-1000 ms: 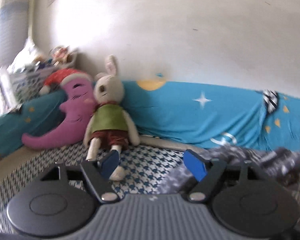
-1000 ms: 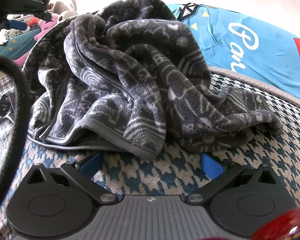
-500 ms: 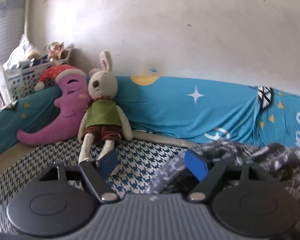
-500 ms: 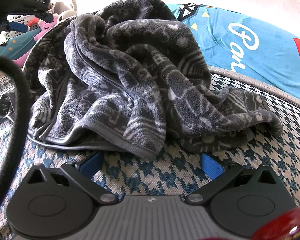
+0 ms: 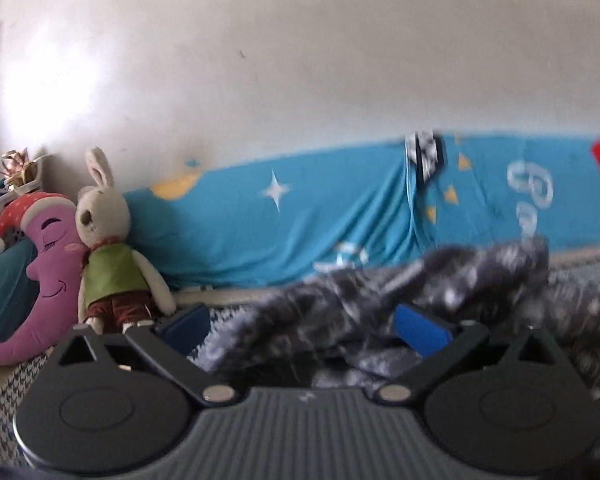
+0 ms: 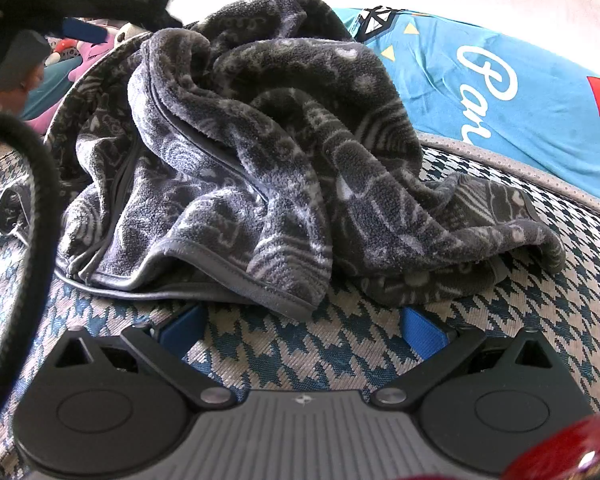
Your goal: Fold clothes
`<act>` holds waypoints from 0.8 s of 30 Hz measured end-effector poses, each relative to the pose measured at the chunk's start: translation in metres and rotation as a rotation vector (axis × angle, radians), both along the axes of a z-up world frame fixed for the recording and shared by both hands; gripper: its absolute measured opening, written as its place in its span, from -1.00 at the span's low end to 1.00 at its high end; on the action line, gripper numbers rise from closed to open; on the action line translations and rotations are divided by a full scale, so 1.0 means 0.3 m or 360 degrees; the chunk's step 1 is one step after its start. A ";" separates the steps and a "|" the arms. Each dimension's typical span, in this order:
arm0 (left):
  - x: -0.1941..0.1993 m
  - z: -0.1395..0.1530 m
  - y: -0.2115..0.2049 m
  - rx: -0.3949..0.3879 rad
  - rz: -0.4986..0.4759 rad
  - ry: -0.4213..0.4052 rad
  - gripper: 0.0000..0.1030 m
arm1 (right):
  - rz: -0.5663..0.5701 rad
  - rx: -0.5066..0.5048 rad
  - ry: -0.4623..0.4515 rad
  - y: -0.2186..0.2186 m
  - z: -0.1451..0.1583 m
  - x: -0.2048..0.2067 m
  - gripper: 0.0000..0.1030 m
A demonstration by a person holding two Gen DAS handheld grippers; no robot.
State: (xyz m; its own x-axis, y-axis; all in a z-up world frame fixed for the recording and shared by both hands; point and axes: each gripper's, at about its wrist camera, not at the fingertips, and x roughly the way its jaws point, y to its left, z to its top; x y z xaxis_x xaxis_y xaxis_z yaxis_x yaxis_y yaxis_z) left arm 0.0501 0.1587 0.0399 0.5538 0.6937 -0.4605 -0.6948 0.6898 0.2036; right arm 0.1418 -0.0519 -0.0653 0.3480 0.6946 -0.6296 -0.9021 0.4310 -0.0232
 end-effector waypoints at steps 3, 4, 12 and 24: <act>0.027 -0.029 0.025 -0.0111 -0.0024 0.0029 1.00 | 0.0000 0.0000 0.0000 -0.002 -0.001 -0.002 1.00; 0.030 -0.034 0.034 -0.0123 -0.0014 0.0027 1.00 | 0.0000 0.0000 0.0000 -0.002 -0.002 -0.001 1.00; 0.035 -0.053 0.076 -0.0107 0.0149 0.0060 0.38 | 0.0002 0.0000 0.0000 -0.006 -0.004 -0.002 1.00; -0.117 -0.057 0.269 -0.0281 0.0708 -0.0030 0.45 | 0.0004 0.0000 -0.0001 -0.011 -0.004 -0.006 1.00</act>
